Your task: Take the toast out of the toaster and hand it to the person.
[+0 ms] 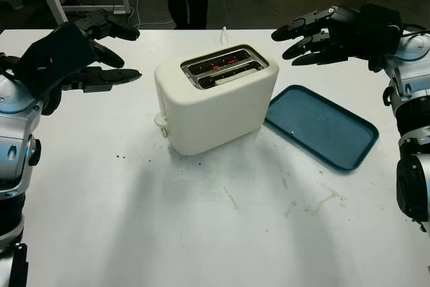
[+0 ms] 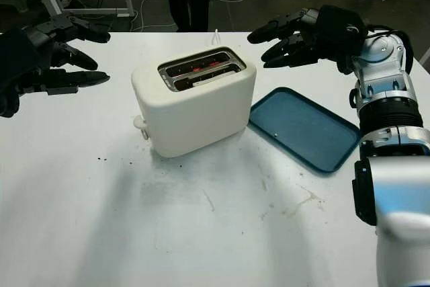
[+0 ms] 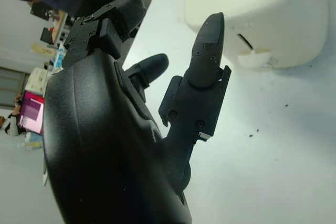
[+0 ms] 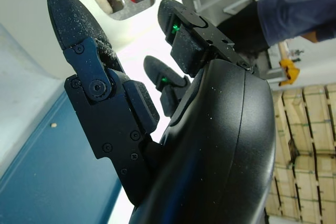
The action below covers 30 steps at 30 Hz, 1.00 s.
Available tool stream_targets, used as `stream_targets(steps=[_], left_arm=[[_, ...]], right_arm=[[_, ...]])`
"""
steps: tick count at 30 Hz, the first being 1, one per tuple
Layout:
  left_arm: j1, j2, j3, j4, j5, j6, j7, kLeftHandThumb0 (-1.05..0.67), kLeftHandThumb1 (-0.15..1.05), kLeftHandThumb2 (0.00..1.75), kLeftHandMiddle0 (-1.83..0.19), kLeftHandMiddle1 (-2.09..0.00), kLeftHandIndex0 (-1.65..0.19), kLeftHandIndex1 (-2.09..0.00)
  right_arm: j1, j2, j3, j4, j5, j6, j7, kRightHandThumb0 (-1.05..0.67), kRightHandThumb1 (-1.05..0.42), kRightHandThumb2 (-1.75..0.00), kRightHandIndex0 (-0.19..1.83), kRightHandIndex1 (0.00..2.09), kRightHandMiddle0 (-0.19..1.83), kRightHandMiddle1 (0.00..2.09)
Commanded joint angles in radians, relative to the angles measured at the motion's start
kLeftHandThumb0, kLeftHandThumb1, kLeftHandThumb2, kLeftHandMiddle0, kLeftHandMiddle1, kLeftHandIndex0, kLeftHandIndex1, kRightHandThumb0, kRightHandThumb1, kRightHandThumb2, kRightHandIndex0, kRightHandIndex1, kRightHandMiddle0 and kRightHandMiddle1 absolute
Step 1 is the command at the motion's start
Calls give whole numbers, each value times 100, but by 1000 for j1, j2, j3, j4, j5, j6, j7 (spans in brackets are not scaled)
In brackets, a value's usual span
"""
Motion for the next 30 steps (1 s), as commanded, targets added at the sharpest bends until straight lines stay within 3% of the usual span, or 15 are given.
stream_targets(steps=[1, 24, 30], left_arm=[[-18, 19, -4, 4, 17, -1, 4, -34, 78, 25, -5, -137, -8, -95], [4, 6, 19, -5, 8, -8, 16, -33, 77, 29, -4, -139, -8, -96], [10, 6, 19, -10, 10, -8, 24, -35, 77, 31, -3, -138, -9, -96]], right_arm=[[6, 0, -5, -4, 10, 0, 2, -83, -77, 0, 46, 64, 69, 0], [34, 4, -25, -7, 24, -33, -2, -83, -78, 0, 48, 66, 72, 1], [44, 13, -39, -29, 28, 10, -13, -79, -76, 0, 47, 69, 73, 1]])
